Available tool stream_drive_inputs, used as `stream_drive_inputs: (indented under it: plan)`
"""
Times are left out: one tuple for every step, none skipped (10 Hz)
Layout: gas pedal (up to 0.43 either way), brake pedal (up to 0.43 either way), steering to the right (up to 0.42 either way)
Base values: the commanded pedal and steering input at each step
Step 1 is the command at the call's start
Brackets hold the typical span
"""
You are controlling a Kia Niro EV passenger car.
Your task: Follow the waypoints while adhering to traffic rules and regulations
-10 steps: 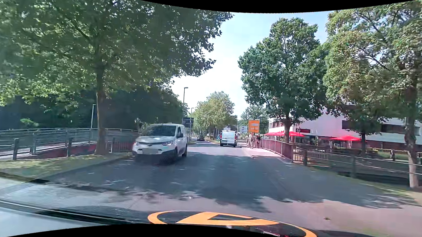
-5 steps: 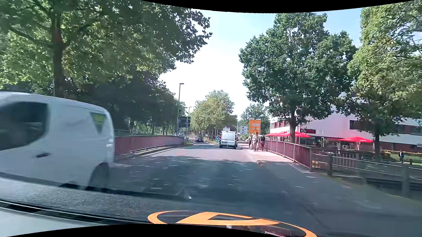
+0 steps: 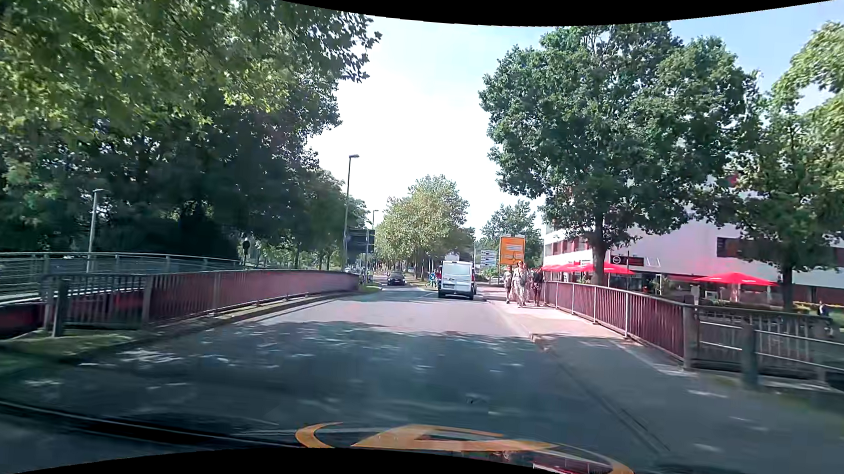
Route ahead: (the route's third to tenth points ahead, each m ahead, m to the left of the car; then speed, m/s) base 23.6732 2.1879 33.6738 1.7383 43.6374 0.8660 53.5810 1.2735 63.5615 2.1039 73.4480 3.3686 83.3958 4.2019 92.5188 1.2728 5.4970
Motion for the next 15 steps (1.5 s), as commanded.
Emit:
stream_drive_inputs:
  plan:
    - [0.008, 0.000, 0.004]
    - [0.008, 0.000, 0.003]
    - [0.008, 0.000, 0.001]
    - [0.008, 0.000, 0.001]
    - [0.008, 0.000, 0.000]
    - [0.000, 0.000, 0.000]
    - [0.000, 0.000, 0.000]
    - [0.000, 0.000, 0.000]
    - [0.000, 0.000, 0.000]
    - [0.000, 0.000, 0.000]
    - [0.000, 0.000, 0.000]
    - [0.000, 0.000, 0.000]
    - [0.000, 0.000, 0.000]
    - [0.000, 0.000, 0.000]
    - [0.000, 0.000, 0.000]
